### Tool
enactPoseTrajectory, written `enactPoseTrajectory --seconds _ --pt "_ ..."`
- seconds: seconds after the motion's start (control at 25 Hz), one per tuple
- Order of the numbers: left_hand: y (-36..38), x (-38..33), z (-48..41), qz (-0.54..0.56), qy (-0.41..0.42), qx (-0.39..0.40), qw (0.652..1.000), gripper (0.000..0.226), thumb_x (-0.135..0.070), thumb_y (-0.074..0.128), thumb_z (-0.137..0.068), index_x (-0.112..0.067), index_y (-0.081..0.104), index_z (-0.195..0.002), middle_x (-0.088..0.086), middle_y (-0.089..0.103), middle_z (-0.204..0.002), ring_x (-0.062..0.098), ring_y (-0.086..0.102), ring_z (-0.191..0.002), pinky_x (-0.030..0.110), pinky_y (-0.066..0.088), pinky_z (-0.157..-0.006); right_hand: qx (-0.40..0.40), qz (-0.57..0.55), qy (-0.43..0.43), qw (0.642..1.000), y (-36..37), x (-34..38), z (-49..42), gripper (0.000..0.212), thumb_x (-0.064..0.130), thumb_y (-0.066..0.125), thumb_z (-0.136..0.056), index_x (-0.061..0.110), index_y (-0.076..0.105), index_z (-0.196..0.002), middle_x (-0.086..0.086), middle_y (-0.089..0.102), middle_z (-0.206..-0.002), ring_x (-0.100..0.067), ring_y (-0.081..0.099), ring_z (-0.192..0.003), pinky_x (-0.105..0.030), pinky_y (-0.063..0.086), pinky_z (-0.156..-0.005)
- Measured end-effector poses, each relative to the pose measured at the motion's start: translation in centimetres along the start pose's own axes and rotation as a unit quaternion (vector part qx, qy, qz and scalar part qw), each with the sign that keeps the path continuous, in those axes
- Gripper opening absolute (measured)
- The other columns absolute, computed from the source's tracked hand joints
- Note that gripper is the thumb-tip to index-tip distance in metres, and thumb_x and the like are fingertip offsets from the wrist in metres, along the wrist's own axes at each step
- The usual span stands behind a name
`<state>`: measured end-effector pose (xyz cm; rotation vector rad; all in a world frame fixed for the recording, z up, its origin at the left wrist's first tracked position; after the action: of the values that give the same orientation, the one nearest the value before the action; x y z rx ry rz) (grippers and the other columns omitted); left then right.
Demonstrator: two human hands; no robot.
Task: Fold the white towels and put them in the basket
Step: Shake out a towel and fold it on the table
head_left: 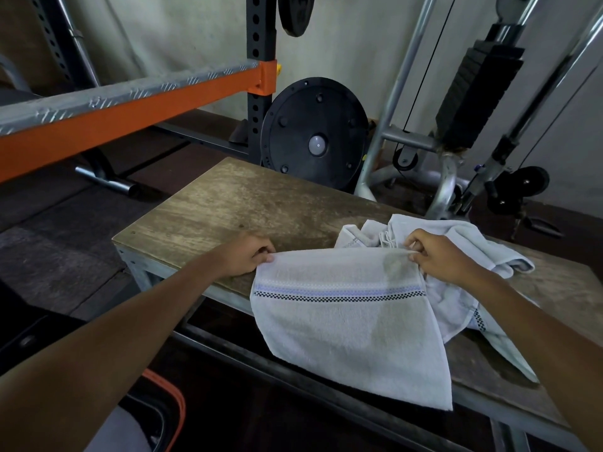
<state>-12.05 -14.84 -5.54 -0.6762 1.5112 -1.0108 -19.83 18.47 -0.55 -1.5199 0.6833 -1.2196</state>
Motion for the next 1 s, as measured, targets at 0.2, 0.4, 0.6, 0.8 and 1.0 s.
enactPoseTrajectory --seconds 0.2,0.4,0.6,0.8,1.0 --pt "-2.0 -2.6 0.8 -0.142 0.02 0.039 0.989 0.015 -0.029 0.044 -0.098 -0.018 0.055 -0.1 -0.005 0.051 -0.099 0.015 0.052 -0.087 0.032 0.045 -0.077 0.036 0.088 -0.046 0.994 -2.8 2.5 0.9 0.013 0.008 0.055 -0.091 0.007 0.067 -0.097 -0.003 0.059 -0.094 -0.022 0.056 -0.094 -0.028 0.038 -0.079" --pt "-10.4 -8.1 2.7 -0.112 0.066 -0.055 0.99 0.006 -0.019 0.041 -0.098 -0.019 0.047 -0.097 -0.005 0.053 -0.086 0.017 0.052 -0.078 0.033 0.039 -0.068 0.087 0.095 -0.039 0.991 -11.2 5.9 5.4 0.011 0.012 0.061 -0.09 0.017 0.063 -0.08 0.0 0.066 -0.079 -0.01 0.061 -0.073 -0.017 0.043 -0.064" --pt "-21.2 -17.9 6.0 -0.184 0.182 -0.116 0.959 0.013 -0.02 0.048 -0.096 -0.014 0.056 -0.104 -0.006 0.049 -0.094 0.01 0.049 -0.086 0.028 0.04 -0.08 -0.033 0.059 -0.044 0.997 -24.8 9.7 11.3 0.017 0.013 0.066 -0.087 0.023 0.063 -0.074 0.003 0.066 -0.075 -0.017 0.063 -0.072 -0.027 0.048 -0.066" --pt "-28.7 -25.4 10.4 -0.197 0.222 -0.203 0.933 0.01 -0.018 0.053 -0.094 -0.02 0.054 -0.085 -0.011 0.049 -0.076 0.005 0.046 -0.068 0.023 0.033 -0.066 -0.117 0.045 -0.058 0.99 -32.8 12.1 17.5 0.012 0.014 0.065 -0.087 0.023 0.063 -0.08 0.005 0.065 -0.077 -0.011 0.062 -0.072 -0.022 0.045 -0.061" --pt "-32.2 -28.3 12.3 -0.169 0.196 -0.265 0.929 0.017 -0.017 0.051 -0.096 -0.007 0.064 -0.091 -0.015 0.051 -0.066 0.0 0.046 -0.058 0.008 0.036 -0.057 -0.215 -0.028 -0.07 0.974 -36.0 11.9 20.9 0.013 0.007 0.064 -0.087 0.02 0.065 -0.083 -0.002 0.069 -0.073 -0.016 0.066 -0.069 -0.027 0.052 -0.063"
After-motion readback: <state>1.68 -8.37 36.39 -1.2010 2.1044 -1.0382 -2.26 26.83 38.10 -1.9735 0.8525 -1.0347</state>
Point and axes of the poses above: each hand's wrist, its own z-axis away from the middle knuckle, its own y-axis out of the palm, x = y × z, the point moved 9 cm from there along -z, towards the middle knuckle
